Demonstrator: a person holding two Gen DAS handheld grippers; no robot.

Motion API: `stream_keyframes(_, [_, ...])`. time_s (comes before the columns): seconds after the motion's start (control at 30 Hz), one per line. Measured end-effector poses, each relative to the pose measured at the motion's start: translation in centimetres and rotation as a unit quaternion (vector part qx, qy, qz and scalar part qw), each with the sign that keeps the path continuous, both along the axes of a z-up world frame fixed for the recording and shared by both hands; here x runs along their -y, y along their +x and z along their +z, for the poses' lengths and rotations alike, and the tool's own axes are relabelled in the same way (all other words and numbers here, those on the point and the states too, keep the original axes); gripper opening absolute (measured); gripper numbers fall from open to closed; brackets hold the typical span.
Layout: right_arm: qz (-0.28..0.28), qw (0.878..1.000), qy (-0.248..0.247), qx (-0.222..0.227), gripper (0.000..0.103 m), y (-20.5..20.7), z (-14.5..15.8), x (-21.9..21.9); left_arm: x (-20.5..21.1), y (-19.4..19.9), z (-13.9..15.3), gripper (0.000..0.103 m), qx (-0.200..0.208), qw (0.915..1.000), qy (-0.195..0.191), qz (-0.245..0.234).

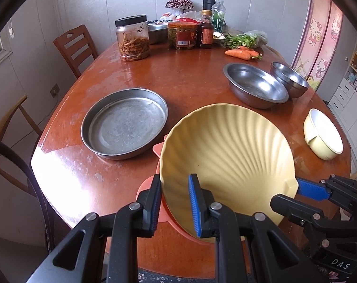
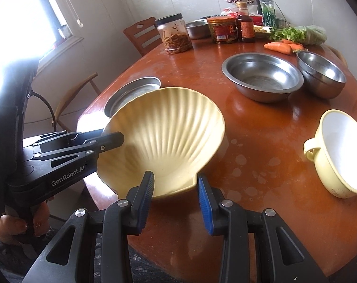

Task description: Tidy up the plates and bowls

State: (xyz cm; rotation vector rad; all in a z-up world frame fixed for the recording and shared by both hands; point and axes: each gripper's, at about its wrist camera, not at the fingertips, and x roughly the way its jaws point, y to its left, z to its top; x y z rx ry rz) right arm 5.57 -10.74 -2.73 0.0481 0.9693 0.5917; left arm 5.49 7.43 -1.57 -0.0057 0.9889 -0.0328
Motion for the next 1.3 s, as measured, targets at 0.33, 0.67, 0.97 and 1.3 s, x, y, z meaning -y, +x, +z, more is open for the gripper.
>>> stream_keyframes(0.33, [0.011, 1.0, -0.013, 0.004, 0.042, -0.1, -0.1, -0.9, -0.7, 0.1, -0.6, 0.023, -0.009, 0.9999, 0.002, 0.012])
stream_keyframes(0.67, [0.007, 1.0, -0.014, 0.007, 0.047, -0.1, -0.1, -0.8, -0.8, 0.2, -0.4, 0.024, -0.004, 0.9999, -0.002, 0.012])
stream_keyframes(0.97, [-0.005, 1.0, -0.007, 0.007, 0.05, 0.6, 0.2, -0.3, -0.7, 0.0, 0.2, 0.039, 0.005, 0.9999, 0.0, 0.011])
stream_keyframes(1.3, [-0.011, 1.0, -0.004, 0.016, 0.057, 1.1, 0.9, -0.2, -0.9, 0.1, 0.9, 0.053, 0.018, 0.9998, -0.001, 0.009])
